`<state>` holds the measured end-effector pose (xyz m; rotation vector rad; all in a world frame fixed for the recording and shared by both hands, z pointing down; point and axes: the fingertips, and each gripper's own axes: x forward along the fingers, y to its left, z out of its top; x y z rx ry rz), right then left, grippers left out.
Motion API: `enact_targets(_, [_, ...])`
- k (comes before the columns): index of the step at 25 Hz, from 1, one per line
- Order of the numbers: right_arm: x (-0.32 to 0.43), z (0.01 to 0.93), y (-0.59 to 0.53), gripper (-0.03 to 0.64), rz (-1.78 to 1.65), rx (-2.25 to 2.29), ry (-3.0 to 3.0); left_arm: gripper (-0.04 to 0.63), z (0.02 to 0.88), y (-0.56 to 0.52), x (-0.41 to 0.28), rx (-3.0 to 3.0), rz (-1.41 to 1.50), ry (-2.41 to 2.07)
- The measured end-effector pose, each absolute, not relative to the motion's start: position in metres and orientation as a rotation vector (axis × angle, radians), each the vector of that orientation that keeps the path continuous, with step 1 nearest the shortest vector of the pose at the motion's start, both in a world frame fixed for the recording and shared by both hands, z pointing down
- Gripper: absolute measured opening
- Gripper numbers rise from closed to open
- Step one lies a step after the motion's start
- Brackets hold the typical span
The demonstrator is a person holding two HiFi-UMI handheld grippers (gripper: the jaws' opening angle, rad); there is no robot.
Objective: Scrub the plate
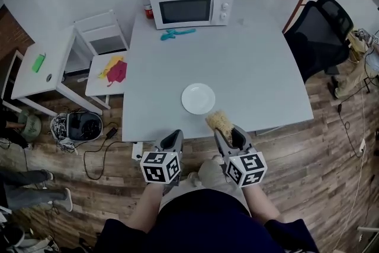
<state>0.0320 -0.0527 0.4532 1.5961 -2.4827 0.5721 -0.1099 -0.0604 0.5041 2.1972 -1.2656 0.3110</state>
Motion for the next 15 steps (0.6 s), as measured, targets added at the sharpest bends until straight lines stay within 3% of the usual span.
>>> enact_targets(13, [0.033,0.476,-0.147,0.171,0.516,1.444,-2.518,0.021,0.553,-0.122,-0.093,2.095,0.347,-1.185])
enact_targets(15, [0.033,0.480,-0.159,0.171,0.524,1.423,-2.521,0.092,0.562,-0.130,-0.089,2.047,0.317,-1.131])
